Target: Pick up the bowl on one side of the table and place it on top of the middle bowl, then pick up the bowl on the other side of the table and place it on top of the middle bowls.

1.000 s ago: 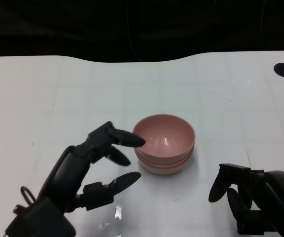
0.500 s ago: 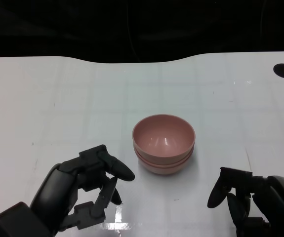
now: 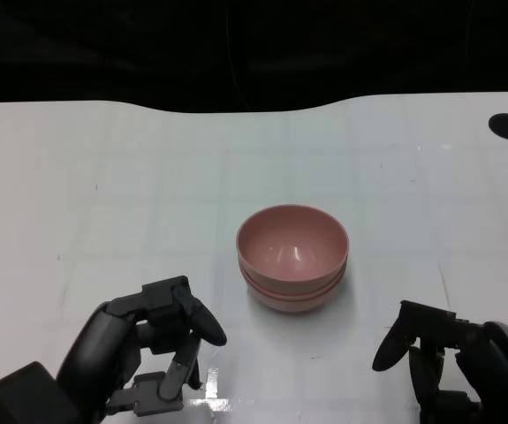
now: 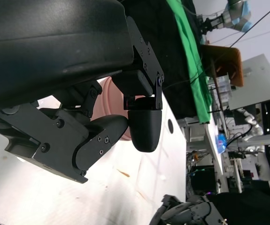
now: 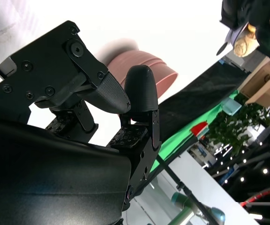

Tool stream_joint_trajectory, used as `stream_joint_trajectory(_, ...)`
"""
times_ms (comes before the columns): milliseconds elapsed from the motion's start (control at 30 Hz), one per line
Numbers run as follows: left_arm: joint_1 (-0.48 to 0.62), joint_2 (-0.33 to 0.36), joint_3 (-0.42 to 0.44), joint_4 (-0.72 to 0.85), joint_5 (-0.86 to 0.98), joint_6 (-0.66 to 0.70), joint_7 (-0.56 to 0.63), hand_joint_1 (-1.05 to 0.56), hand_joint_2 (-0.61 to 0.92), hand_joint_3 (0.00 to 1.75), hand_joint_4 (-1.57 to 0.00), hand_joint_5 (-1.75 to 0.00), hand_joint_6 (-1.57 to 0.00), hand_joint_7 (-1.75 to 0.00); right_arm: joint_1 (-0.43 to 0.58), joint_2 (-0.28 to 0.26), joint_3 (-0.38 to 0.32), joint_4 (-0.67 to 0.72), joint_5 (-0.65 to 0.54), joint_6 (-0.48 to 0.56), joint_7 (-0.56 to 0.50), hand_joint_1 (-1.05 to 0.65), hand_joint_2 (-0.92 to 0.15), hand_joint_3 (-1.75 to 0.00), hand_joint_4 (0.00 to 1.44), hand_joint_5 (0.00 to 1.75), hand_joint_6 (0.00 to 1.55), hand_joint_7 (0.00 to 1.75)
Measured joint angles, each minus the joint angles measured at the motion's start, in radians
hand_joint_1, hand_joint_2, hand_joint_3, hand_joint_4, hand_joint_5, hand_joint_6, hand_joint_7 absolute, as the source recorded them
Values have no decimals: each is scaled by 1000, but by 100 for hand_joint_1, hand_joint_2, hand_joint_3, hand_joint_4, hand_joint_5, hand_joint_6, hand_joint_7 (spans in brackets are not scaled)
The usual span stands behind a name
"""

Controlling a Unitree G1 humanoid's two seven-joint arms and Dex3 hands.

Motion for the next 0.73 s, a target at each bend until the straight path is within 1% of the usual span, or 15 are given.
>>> stream_joint_trajectory(133,-16,-9,6,43,-3,-44,-19,-21,38,134,-87,-174,-85,-140,-13,1,0,35,-1,-31,-18,-7,-12,-163,89,173,90,133)
stream_joint_trajectory(267,-18,-20,10,72,-14,-54,-22,-22,36,136,-87,-174,-87,-142,-24,1,-2,67,-7,-64,-42,-9,-12,-163,91,172,91,132)
stream_joint_trajectory(500,-22,-24,19,111,-13,-96,-40,-24,34,137,-88,-174,-87,-144,-32,1,-3,96,-19,-80,-54,-12,-10,-162,92,172,93,130)
stream_joint_trajectory(733,-23,-34,22,119,-12,-119,-40,-23,34,138,-89,-173,-87,-143,-36,1,-12,106,-39,-81,-62,-12,-8,-162,94,172,95,126)
